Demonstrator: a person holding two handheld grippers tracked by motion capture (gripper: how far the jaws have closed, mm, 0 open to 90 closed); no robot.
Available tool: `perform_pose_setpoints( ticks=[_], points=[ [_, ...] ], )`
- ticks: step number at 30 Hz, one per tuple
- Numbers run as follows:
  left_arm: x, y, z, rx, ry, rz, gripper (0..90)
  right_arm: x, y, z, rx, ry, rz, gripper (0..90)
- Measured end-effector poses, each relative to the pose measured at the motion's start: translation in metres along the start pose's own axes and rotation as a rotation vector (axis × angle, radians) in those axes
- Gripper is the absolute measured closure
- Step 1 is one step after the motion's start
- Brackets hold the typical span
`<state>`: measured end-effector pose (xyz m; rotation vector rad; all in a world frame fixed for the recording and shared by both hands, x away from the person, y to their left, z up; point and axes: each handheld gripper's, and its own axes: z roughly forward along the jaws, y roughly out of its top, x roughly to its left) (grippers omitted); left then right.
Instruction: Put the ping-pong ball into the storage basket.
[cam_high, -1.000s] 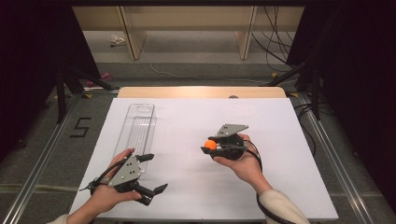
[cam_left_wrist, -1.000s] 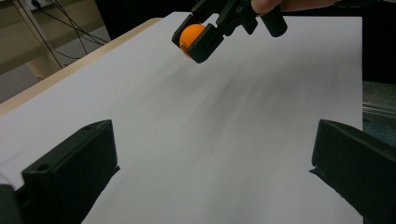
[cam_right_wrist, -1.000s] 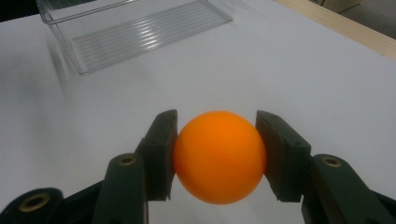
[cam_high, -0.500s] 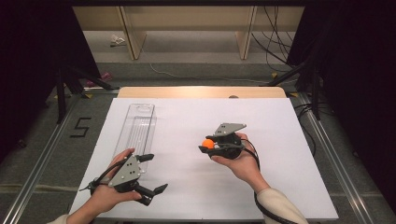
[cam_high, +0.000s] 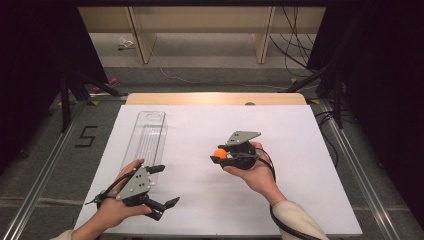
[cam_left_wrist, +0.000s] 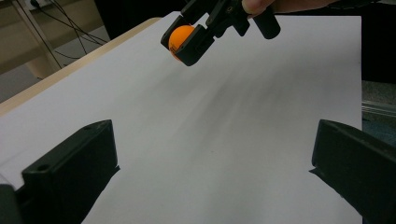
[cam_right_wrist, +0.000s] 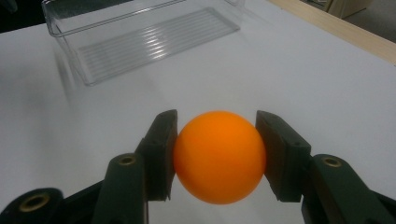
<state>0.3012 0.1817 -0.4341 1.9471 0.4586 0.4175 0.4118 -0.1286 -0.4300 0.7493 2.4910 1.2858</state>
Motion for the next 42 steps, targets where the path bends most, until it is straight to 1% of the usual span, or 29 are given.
perform_pose_setpoints(
  ticks=[23,42],
  points=[
    [0.000,0.000,0.000,0.007,-0.002,0.002,0.0,0.001,0.005,0.007,-0.007,0.015,0.003,51.4],
    [0.000,0.000,0.000,0.007,-0.004,0.005,0.0,0.001,0.010,0.011,-0.012,0.018,-0.002,51.5]
  ],
)
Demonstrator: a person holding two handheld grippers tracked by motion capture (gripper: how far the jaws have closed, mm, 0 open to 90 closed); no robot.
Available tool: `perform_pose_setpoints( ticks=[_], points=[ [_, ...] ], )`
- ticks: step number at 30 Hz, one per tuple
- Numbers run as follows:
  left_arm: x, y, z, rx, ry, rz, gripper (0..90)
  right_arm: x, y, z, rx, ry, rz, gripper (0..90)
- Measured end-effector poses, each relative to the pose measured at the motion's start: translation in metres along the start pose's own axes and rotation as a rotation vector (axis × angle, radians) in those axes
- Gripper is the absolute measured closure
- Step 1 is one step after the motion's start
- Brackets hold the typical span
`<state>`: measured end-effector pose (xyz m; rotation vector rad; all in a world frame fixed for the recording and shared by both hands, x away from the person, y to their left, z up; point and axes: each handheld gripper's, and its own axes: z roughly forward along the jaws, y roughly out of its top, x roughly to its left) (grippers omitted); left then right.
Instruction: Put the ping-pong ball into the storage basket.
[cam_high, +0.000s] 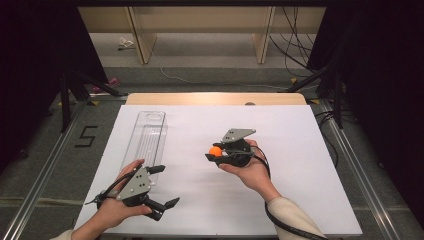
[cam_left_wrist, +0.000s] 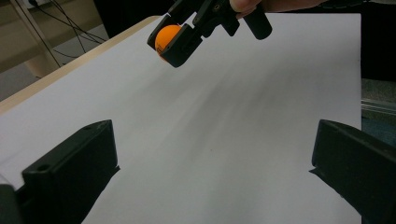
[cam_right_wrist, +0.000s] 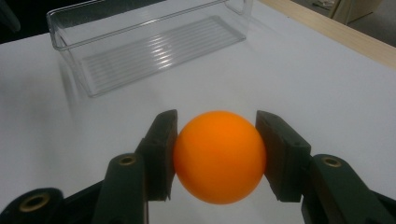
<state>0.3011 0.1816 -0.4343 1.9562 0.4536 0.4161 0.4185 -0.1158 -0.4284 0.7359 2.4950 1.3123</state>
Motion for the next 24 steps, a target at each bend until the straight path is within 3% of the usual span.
perform_pose_setpoints(
  ticks=[24],
  points=[
    [-0.0003,0.0000,-0.0001,0.000,-0.001,-0.001,0.0,0.0008,0.0040,0.0061,-0.004,0.006,-0.004,51.5]
  ],
)
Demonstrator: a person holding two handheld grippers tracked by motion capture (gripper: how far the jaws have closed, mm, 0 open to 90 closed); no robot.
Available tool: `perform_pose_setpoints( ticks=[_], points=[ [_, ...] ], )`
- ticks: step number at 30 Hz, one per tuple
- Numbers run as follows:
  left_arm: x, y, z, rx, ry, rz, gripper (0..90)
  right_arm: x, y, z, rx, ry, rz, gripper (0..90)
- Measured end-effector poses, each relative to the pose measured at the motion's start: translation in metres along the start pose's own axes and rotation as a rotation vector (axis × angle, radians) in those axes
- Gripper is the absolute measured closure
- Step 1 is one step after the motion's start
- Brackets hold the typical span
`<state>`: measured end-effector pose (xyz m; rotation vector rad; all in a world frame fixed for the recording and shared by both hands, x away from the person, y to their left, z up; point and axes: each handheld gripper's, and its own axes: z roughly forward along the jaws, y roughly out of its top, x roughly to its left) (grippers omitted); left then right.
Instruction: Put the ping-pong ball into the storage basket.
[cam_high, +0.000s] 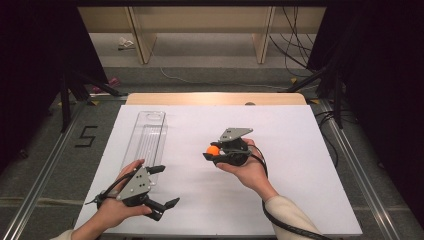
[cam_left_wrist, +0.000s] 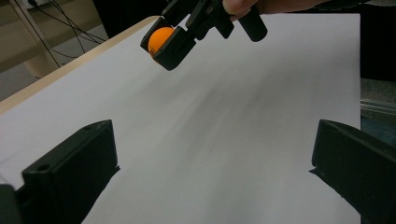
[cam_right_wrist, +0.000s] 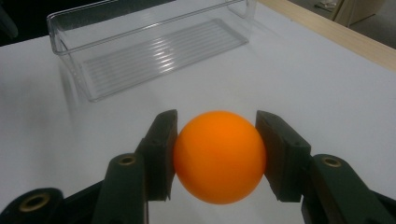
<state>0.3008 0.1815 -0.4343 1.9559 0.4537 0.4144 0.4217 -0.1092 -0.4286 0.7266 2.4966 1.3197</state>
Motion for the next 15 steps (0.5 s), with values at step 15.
perform_pose_setpoints(
  ticks=[15],
  points=[
    [-0.0001,0.0000,0.0001,0.000,-0.002,0.002,0.0,0.0004,0.0053,0.0018,-0.013,0.005,-0.005,51.5]
  ],
)
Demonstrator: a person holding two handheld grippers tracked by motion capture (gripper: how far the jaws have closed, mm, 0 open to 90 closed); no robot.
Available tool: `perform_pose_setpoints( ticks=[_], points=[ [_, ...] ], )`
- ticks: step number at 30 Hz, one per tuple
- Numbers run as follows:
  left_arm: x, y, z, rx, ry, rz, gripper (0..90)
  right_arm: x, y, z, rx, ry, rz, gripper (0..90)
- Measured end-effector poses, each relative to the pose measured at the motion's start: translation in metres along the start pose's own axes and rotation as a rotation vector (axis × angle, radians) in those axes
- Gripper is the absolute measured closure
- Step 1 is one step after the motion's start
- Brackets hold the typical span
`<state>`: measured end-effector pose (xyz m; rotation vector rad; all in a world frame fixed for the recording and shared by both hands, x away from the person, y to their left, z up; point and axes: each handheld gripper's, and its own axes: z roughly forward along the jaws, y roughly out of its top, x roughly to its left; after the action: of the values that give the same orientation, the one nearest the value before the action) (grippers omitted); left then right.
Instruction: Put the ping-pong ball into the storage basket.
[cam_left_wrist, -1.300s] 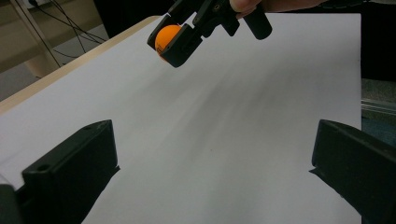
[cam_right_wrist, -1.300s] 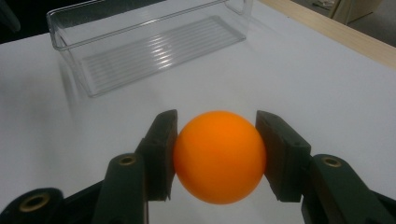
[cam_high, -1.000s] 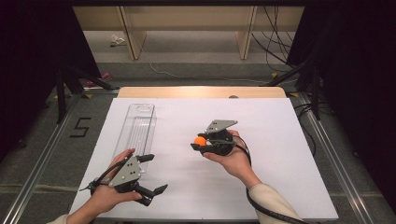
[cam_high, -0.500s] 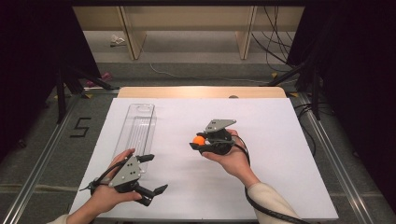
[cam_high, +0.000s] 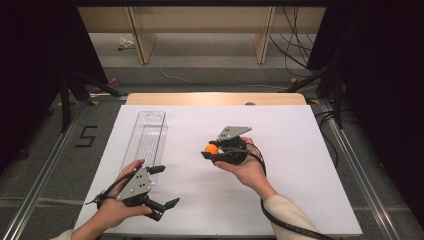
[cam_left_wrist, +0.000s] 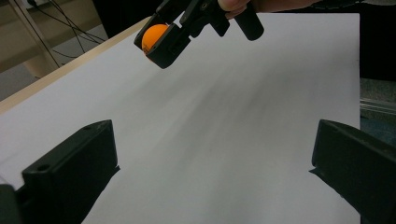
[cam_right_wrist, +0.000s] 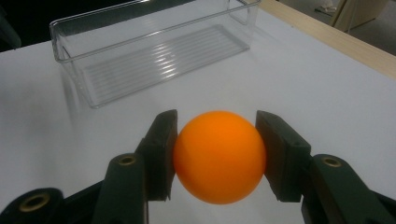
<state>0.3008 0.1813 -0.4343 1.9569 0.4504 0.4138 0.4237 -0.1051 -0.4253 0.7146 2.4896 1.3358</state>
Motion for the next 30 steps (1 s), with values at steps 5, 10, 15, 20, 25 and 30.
perform_pose_setpoints(
  ticks=[5,10,15,20,25,30],
  points=[
    [0.0000,0.0000,0.0000,-0.001,-0.001,-0.001,0.0,0.0005,0.0011,0.0011,0.000,0.001,0.000,51.5],
    [0.0000,0.0000,0.0000,0.000,-0.001,-0.001,0.0,0.0008,0.0029,0.0025,0.000,0.004,-0.002,51.5],
    [-0.0001,-0.0001,0.0001,0.000,-0.001,0.000,0.0,0.0013,0.0046,0.0039,-0.003,0.007,-0.003,51.5],
    [0.0000,0.0000,0.0000,0.000,-0.001,0.000,0.0,0.0012,0.0060,0.0053,-0.004,0.008,-0.005,51.5],
    [-0.0001,0.0000,0.0000,0.000,-0.001,0.000,0.0,0.0015,0.0074,0.0065,-0.006,0.008,-0.006,51.5],
    [-0.0001,0.0000,0.0000,0.000,-0.001,-0.001,0.0,0.0017,0.0084,0.0076,-0.007,0.011,-0.007,51.5]
  ],
)
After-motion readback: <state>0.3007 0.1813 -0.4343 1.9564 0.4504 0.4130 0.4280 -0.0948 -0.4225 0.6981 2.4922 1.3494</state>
